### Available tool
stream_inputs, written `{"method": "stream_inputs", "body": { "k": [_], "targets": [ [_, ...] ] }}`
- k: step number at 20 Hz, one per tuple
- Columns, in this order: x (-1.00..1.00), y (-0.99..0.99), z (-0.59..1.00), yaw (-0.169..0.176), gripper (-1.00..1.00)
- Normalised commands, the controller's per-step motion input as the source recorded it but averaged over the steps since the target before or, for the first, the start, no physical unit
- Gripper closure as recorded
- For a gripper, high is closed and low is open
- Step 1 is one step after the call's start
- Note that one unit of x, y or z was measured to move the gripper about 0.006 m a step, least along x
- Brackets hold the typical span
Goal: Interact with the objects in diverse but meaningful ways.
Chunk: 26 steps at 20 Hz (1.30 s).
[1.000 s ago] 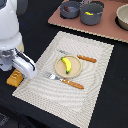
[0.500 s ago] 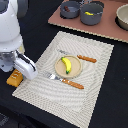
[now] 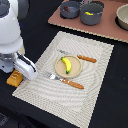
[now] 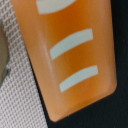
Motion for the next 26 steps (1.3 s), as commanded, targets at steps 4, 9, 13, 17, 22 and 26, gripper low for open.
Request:
{"method": "stream_inputs", "body": {
  "k": [4,9,13,17,22,26],
  "targets": [
    [-0.32,-0.01,-0.2,0.0,-1.0],
    [-0.32,-0.03,-0.19,0.0,1.0],
    [-0.33,-0.04,-0.21,0.0,1.0],
    [-0.35,-0.04,-0.2,0.0,1.0],
    [-0.34,-0.04,-0.2,0.0,1.0],
    [-0.28,-0.02,-0.08,0.0,1.0]
  ]
}}
